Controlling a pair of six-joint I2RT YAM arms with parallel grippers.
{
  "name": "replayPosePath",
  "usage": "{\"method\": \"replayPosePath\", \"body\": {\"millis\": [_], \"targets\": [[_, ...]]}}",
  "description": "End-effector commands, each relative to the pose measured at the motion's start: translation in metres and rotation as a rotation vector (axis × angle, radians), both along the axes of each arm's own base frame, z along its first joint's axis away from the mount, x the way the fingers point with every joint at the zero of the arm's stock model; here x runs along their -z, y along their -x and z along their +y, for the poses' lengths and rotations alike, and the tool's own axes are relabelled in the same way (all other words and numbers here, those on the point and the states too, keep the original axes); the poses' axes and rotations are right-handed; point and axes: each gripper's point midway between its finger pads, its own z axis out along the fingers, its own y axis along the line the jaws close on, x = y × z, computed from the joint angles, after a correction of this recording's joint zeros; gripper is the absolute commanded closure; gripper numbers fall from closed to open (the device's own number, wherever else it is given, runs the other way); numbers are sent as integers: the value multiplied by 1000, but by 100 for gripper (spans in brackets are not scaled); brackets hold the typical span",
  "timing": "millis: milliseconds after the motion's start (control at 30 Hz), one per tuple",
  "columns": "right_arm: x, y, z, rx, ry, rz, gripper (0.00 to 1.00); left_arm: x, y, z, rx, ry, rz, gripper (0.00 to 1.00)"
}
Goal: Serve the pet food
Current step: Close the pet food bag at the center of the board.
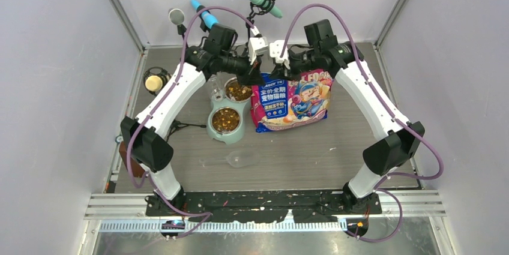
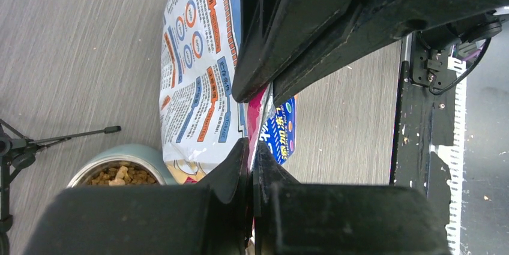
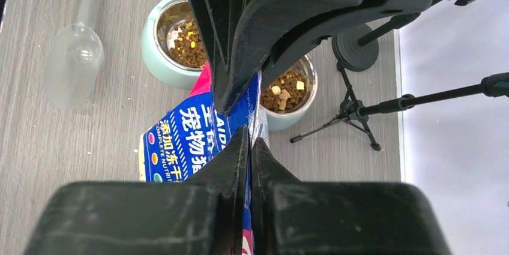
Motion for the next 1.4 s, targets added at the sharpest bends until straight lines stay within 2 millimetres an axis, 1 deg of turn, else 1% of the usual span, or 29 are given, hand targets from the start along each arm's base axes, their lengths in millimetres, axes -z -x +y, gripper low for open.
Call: {"method": "replayPosePath", "body": {"millis": [0,33,67,100,200,300,367,400,433,467,500,667,767,800,833,867,900,933,967,1000,1033,1067,1233,1367], "targets": [[6,-14,-17,85,116,-68,94,-24,1,4,15,56,-59,100],[11,-11,-22,87,149,-58,95,-23,0,5,12,55,-63,100],[15,-15,-29,113,190,-66,95,-24,0,7,9,56,-66,100],[20,-14,-35,126,227,-58,95,-24,-1,9,7,53,-70,100],[31,-25,-63,222,360,-86,95,-23,-3,15,0,45,-78,100],[35,-32,-85,302,444,-122,95,-20,-3,20,-5,36,-78,100],[33,-39,-102,367,490,-154,95,-18,-4,24,-11,32,-79,100],[31,-42,-106,385,496,-167,95,-17,-4,25,-14,30,-76,100],[31,-44,-116,420,521,-180,95,-16,-4,27,-14,31,-76,100],[28,-47,-120,439,527,-200,95,-16,-4,28,-16,32,-75,100],[28,-48,-128,467,546,-211,95,-15,-4,29,-17,32,-73,100],[21,-55,-153,551,569,-260,95,-14,-2,34,-18,36,-69,100],[16,-55,-171,600,578,-280,95,-14,-1,35,-18,35,-67,100],[12,-56,-180,630,584,-294,95,-13,-1,35,-17,33,-66,100],[14,-55,-187,647,602,-295,95,-13,0,35,-15,34,-67,100],[9,-55,-195,672,600,-305,95,-13,0,36,-15,33,-67,100],[11,-55,-200,683,608,-305,95,-13,1,36,-14,32,-66,100],[6,-54,-208,708,603,-313,95,-13,1,37,-14,31,-67,100],[7,-53,-213,720,610,-313,95,-13,1,37,-13,31,-66,100],[3,-53,-222,745,610,-321,95,-12,1,37,-14,29,-64,100],[4,-52,-226,754,615,-320,95,-12,1,38,-14,30,-65,100],[3,-52,-234,776,620,-323,95,-13,1,38,-14,30,-65,100],[0,-50,-257,838,627,-337,95,-12,2,40,-17,28,-67,100],[-6,-48,-278,898,634,-349,95,-12,3,41,-17,28,-66,100]]}}
